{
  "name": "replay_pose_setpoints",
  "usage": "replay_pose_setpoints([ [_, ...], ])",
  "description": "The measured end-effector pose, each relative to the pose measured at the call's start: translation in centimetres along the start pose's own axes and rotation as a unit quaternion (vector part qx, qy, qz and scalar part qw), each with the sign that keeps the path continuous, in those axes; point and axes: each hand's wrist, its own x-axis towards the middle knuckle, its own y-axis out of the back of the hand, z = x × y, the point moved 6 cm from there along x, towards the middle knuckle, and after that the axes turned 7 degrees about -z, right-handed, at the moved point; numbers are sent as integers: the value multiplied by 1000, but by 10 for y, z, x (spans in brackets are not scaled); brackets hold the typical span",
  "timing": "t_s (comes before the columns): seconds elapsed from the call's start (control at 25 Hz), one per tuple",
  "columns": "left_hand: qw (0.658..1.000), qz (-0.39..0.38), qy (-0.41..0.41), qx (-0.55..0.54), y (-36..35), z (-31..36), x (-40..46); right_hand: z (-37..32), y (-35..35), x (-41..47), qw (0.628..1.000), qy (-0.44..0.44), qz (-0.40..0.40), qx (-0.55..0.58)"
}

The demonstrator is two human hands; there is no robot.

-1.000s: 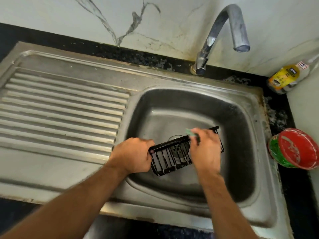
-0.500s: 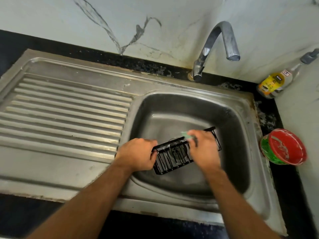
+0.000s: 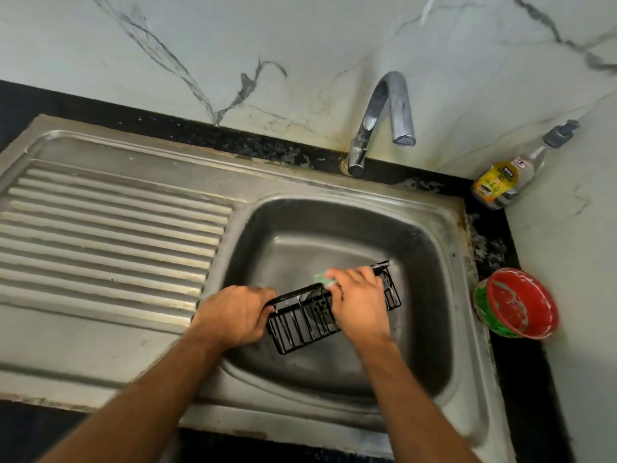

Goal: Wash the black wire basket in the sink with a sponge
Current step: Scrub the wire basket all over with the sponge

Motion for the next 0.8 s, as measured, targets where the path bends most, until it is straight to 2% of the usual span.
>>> replay_pose_setpoints([
  [0.08, 1000, -6, -6, 3, 1, 3, 0, 43, 20, 7, 993, -98, 67, -4],
  [0.16, 1000, -6, -6, 9, 3, 4, -1, 92, 30, 14, 972, -226, 50, 32],
  [0.24, 1000, -12, 1, 12, 5, 4, -1, 109, 27, 17, 962, -259, 22, 80],
  [0.36, 1000, -16, 10, 4, 4, 4, -3, 94, 19, -7, 942, -292, 58, 153],
  [0.4, 1000, -14, 13, -3, 4, 4, -3, 91, 16, -24, 923, -328, 87, 182],
  [0.48, 1000, -8, 18, -13, 5, 3, -2, 89, 6, -57, 853, -426, 131, 273],
  [0.56, 1000, -4, 25, -14, 5, 2, -2, 88, -3, -68, 791, -486, 139, 344],
  [0.72, 998, 29, 30, -53, 2, -7, 0, 85, 1, -55, 714, -522, 124, 450],
  [0.76, 995, 47, 27, -83, 1, -11, 1, 83, 3, -52, 705, -511, 113, 479],
  [0.8, 991, 65, 22, -119, 0, -15, 3, 83, 8, -48, 715, -495, 102, 483],
])
